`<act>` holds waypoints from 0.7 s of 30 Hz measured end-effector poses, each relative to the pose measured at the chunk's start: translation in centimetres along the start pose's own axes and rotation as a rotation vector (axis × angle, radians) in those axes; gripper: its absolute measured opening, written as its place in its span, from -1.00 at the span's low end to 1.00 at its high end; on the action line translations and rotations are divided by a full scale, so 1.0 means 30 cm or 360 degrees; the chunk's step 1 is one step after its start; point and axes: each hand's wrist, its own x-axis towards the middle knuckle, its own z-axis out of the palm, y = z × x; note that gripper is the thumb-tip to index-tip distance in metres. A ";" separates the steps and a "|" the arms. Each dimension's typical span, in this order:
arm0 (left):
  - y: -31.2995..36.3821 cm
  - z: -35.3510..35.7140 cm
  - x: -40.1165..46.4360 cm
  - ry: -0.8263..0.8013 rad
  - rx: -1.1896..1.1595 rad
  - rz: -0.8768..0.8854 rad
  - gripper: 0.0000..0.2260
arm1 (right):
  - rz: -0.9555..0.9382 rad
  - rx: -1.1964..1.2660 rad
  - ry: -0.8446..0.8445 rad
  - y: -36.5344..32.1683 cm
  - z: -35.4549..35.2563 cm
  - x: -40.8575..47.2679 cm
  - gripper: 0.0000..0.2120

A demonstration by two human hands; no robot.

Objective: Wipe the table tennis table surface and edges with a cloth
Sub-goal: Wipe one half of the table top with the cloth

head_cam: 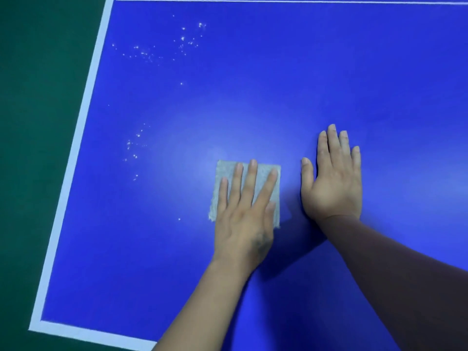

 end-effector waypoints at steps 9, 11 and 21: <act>-0.266 -0.088 0.105 0.0106 -0.0041 -0.0461 -0.47 | -0.0007 -0.0086 -0.0048 -0.003 -0.003 -0.004 -0.37; -0.255 -0.093 0.209 0.0146 -0.0031 -0.0527 -0.45 | -0.0011 -0.0098 -0.0051 -0.004 -0.007 -0.005 -0.38; 0.017 0.030 0.026 0.0132 0.0039 0.0110 -0.49 | -0.0010 -0.0095 -0.0037 -0.012 -0.017 -0.011 -0.37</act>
